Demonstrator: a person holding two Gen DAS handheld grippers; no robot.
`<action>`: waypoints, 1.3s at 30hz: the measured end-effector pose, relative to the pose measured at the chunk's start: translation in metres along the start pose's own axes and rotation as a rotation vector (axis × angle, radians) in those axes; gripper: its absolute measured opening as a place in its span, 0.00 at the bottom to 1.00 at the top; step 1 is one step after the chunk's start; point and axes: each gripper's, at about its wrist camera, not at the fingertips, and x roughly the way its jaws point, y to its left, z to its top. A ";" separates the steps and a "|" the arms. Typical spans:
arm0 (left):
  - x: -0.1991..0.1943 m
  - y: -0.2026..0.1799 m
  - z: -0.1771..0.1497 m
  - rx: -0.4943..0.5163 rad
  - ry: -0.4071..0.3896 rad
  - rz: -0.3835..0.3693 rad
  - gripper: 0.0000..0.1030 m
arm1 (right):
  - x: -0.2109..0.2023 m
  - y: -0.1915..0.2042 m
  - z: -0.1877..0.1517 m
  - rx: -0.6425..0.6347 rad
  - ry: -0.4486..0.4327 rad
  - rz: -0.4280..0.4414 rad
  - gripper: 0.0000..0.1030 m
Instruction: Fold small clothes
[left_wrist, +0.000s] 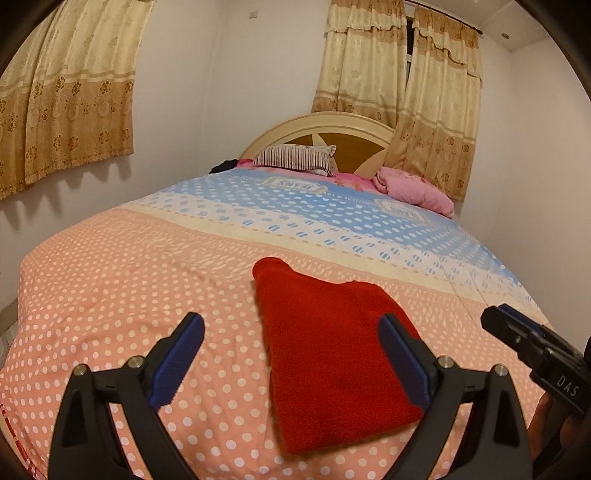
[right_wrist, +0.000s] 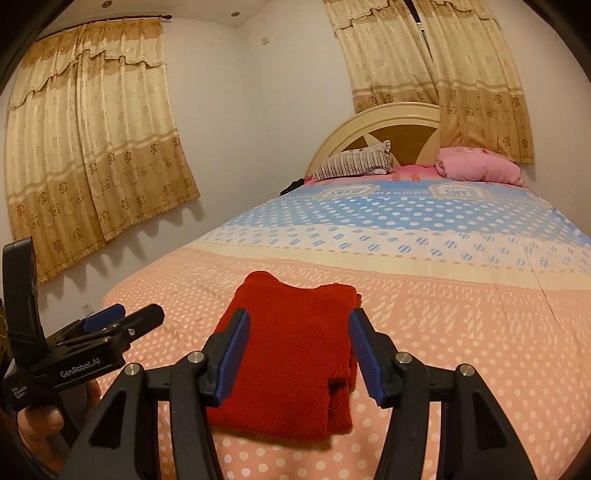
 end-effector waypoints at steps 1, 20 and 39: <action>-0.001 -0.002 -0.001 0.000 -0.002 0.002 0.95 | -0.001 -0.001 -0.001 0.005 0.000 0.000 0.55; 0.000 -0.004 -0.004 0.006 0.006 0.004 0.95 | -0.009 -0.002 -0.004 0.025 0.006 0.002 0.57; 0.003 -0.004 -0.007 0.006 0.013 0.007 0.95 | -0.012 0.003 -0.005 0.019 0.002 0.008 0.57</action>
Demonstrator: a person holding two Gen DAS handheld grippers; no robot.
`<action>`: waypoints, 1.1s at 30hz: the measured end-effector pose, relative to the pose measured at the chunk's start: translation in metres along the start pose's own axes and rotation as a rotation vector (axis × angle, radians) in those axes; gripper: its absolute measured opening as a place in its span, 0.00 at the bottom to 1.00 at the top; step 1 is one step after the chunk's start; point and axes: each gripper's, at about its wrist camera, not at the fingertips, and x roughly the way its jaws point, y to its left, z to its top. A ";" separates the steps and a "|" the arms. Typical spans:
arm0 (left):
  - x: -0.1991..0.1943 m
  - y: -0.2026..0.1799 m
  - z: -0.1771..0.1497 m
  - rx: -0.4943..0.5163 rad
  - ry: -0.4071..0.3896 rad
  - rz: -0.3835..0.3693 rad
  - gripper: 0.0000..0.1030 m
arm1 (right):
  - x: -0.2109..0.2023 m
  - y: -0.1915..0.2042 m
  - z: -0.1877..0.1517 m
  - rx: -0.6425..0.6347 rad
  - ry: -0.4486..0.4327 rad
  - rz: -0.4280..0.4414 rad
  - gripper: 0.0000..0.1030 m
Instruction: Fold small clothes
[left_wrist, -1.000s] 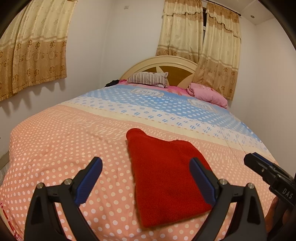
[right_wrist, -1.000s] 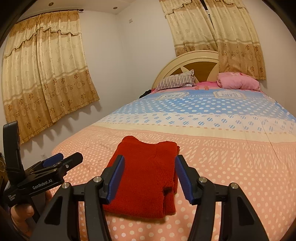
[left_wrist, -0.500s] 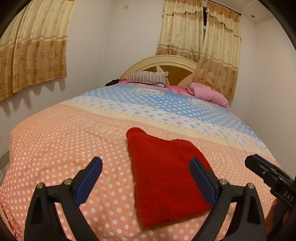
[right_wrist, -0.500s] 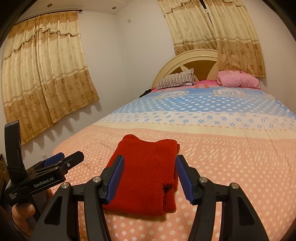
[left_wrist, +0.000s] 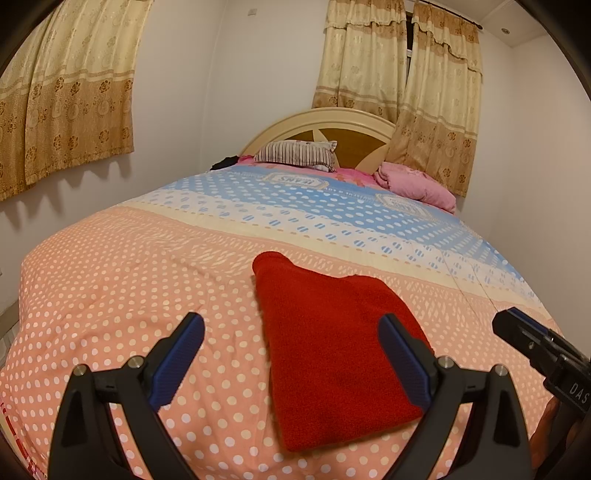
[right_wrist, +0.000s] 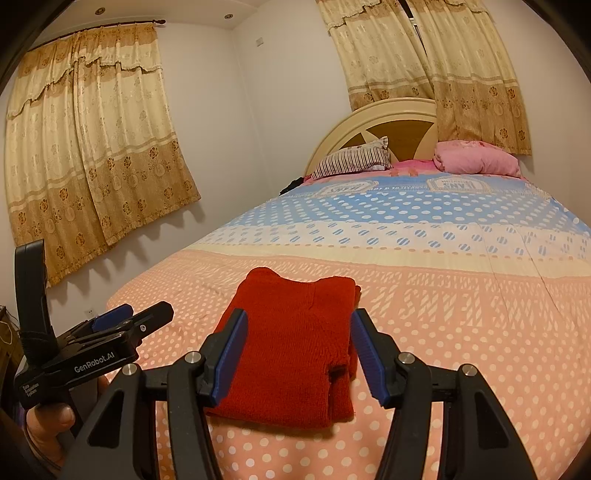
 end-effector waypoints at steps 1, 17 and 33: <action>0.000 0.000 0.000 0.000 -0.001 0.001 0.95 | 0.000 0.000 0.000 0.000 -0.001 0.001 0.57; -0.002 -0.001 0.003 0.017 -0.005 -0.005 1.00 | -0.001 0.002 -0.001 0.000 -0.012 0.003 0.57; -0.007 0.007 0.012 -0.006 -0.012 0.020 1.00 | -0.009 0.007 0.003 -0.014 -0.030 0.015 0.57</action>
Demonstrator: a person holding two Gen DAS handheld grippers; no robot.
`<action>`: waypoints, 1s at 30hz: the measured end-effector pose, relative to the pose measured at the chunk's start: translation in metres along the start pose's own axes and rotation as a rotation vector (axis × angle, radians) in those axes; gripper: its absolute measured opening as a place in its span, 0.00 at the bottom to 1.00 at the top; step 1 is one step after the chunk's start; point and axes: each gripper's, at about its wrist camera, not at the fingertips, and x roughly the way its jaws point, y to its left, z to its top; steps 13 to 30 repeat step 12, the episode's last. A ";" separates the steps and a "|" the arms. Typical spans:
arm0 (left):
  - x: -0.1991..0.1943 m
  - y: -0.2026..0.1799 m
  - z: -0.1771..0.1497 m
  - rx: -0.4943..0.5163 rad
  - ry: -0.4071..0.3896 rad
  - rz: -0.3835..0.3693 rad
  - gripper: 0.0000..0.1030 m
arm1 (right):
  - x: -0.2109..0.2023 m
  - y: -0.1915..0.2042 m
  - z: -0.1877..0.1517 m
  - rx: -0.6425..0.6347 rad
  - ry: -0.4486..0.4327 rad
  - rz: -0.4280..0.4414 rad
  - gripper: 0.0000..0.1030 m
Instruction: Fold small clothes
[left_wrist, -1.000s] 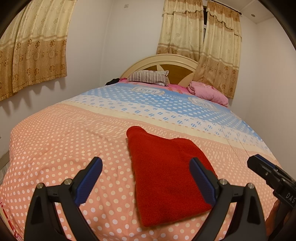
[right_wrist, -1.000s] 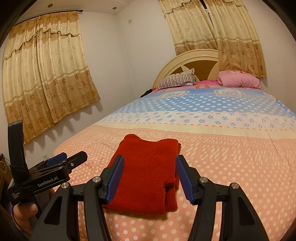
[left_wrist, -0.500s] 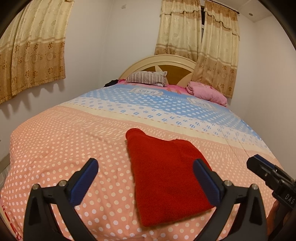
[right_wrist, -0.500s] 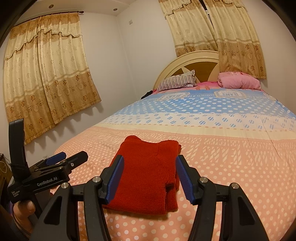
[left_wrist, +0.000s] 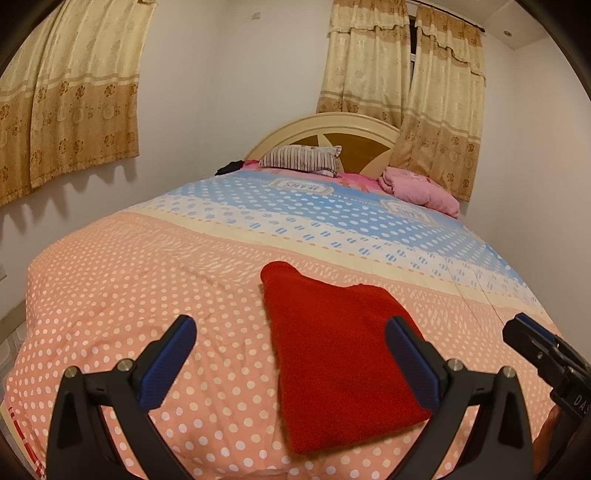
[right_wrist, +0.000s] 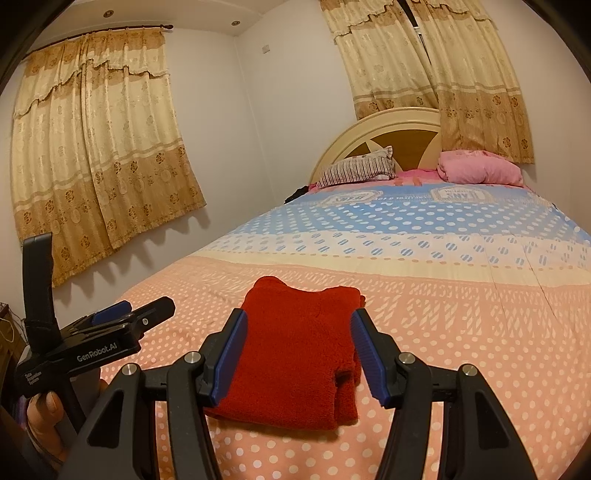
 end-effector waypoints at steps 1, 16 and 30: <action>0.000 0.001 0.000 -0.004 0.000 0.006 1.00 | 0.000 0.000 0.000 0.000 0.001 0.000 0.57; 0.003 0.003 -0.002 0.015 -0.022 0.040 1.00 | 0.001 -0.001 -0.002 0.001 0.008 0.001 0.58; 0.003 0.003 -0.002 0.015 -0.022 0.040 1.00 | 0.001 -0.001 -0.002 0.001 0.008 0.001 0.58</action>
